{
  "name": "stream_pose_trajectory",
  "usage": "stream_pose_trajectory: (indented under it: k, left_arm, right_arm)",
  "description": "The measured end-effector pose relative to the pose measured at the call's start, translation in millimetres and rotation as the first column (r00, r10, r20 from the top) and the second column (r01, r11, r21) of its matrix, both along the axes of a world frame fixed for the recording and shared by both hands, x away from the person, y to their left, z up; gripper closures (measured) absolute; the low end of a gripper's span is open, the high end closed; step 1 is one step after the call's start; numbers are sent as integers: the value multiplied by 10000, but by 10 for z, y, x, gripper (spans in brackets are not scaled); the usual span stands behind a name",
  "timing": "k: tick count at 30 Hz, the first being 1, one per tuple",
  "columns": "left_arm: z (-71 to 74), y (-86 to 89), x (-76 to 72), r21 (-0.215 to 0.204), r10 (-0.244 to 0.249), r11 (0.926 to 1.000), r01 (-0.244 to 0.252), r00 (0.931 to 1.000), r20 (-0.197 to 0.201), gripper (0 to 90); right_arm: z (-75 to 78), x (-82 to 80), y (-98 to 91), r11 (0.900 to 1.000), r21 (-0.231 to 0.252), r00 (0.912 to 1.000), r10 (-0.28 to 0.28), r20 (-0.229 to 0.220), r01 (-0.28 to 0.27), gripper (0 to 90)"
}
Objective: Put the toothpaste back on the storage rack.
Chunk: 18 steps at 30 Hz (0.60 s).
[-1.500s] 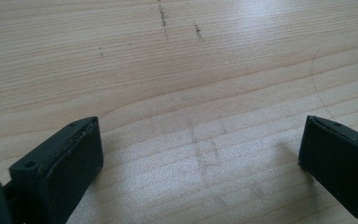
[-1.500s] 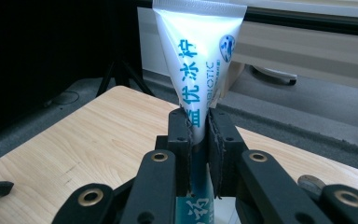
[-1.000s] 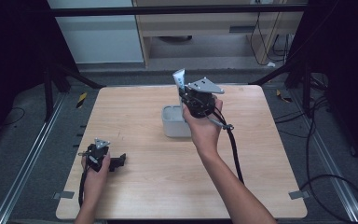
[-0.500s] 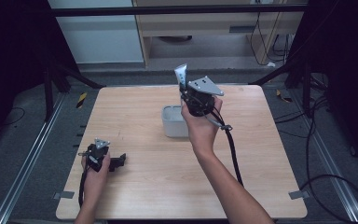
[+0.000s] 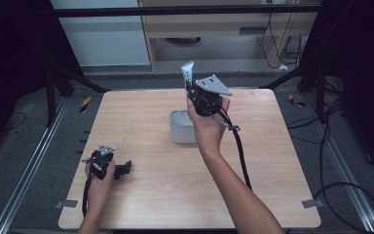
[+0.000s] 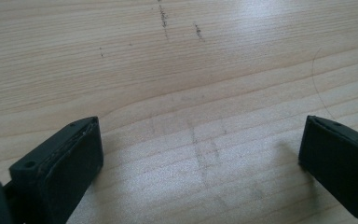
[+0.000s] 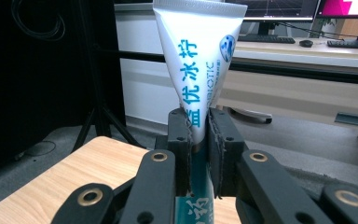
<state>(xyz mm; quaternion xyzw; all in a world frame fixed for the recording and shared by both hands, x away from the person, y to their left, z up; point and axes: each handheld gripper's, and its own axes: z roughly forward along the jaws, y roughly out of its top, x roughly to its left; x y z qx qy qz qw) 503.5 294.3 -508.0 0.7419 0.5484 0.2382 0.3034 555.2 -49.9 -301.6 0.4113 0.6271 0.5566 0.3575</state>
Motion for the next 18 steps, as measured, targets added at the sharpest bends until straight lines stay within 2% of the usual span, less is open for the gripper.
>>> stream_pose_trajectory:
  k: [18]
  left_arm:
    - [0,0,0,0,0,10000,0,10000,-1,0]
  right_arm:
    - [-28,155,-8,10000,72,10000,34,-8,-34,803]
